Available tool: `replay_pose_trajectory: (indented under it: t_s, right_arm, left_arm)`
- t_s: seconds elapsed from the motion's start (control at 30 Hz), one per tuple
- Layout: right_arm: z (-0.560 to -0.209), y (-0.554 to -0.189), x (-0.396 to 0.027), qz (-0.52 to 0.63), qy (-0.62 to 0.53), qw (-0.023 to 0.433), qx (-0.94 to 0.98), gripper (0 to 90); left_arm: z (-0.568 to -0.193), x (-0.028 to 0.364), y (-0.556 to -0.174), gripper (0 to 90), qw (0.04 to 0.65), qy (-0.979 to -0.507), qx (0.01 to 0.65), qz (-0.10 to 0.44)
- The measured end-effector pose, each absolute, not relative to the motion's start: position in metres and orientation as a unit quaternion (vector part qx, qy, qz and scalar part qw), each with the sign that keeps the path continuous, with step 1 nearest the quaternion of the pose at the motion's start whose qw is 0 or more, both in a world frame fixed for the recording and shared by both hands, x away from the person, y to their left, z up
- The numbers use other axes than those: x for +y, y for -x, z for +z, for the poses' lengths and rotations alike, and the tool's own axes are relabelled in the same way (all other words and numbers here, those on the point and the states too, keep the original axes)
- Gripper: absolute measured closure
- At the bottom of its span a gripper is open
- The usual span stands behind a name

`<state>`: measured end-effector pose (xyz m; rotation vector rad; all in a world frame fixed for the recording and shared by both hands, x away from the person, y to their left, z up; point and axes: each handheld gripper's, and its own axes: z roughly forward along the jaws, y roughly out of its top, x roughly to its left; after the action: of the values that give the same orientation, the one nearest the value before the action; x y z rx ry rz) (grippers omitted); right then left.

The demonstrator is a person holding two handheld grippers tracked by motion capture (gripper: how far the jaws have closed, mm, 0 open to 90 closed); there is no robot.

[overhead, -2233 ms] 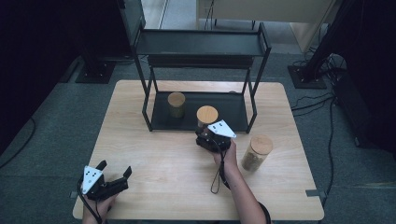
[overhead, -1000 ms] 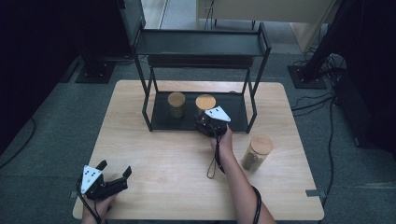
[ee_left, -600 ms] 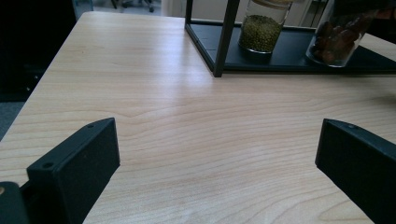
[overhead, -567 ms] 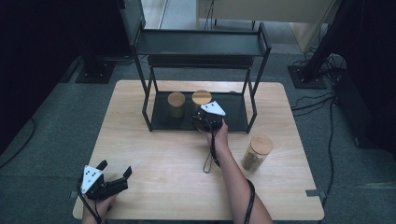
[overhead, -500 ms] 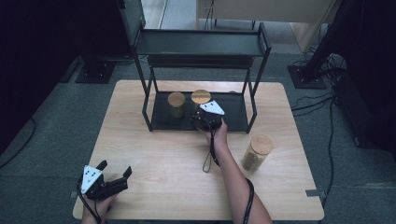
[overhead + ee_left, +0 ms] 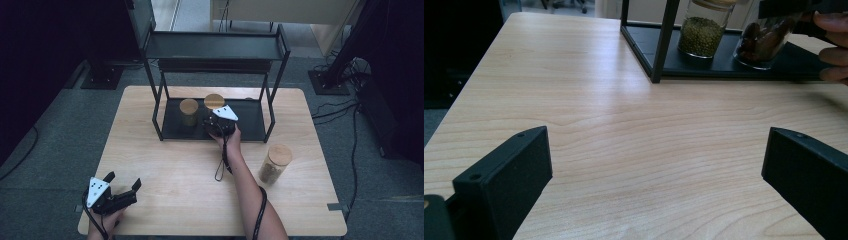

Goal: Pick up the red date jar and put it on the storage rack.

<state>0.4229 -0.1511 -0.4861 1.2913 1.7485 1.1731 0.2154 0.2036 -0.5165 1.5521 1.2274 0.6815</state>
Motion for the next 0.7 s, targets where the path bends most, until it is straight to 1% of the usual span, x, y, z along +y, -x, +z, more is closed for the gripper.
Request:
replay_pose_trajectory:
  t_s: [0.4, 0.43, 0.47, 0.53, 0.6, 0.7]
  right_arm:
    - [-0.487, -0.433, -0.146, 0.450, -0.495, 0.333, 0.665, 25.7]
    - [-0.488, -0.432, -0.148, 0.461, -0.499, 0.325, 0.658, 17.0]
    - [-0.489, -0.431, -0.149, 0.466, -0.505, 0.321, 0.652, 11.0]
    - [-0.489, -0.428, -0.151, 0.470, -0.512, 0.315, 0.646, 4.1]
    - [-0.490, -0.425, -0.152, 0.475, -0.513, 0.313, 0.643, 1.2]
    - [-0.491, -0.419, -0.155, 0.477, -0.514, 0.314, 0.640, 0.0]
  left_arm:
    - [-0.517, 0.204, -0.216, 0.0, 0.500, -0.642, 0.509, 0.281]
    - [-0.517, 0.204, -0.216, 0.0, 0.500, -0.642, 0.509, 0.281]
    - [-0.517, 0.204, -0.216, 0.0, 0.501, -0.642, 0.509, 0.281]
    - [-0.517, 0.204, -0.216, 0.0, 0.501, -0.641, 0.509, 0.281]
    - [-0.517, 0.204, -0.216, 0.0, 0.501, -0.642, 0.509, 0.281]
    - [-0.517, 0.204, -0.216, 0.0, 0.500, -0.642, 0.508, 0.281]
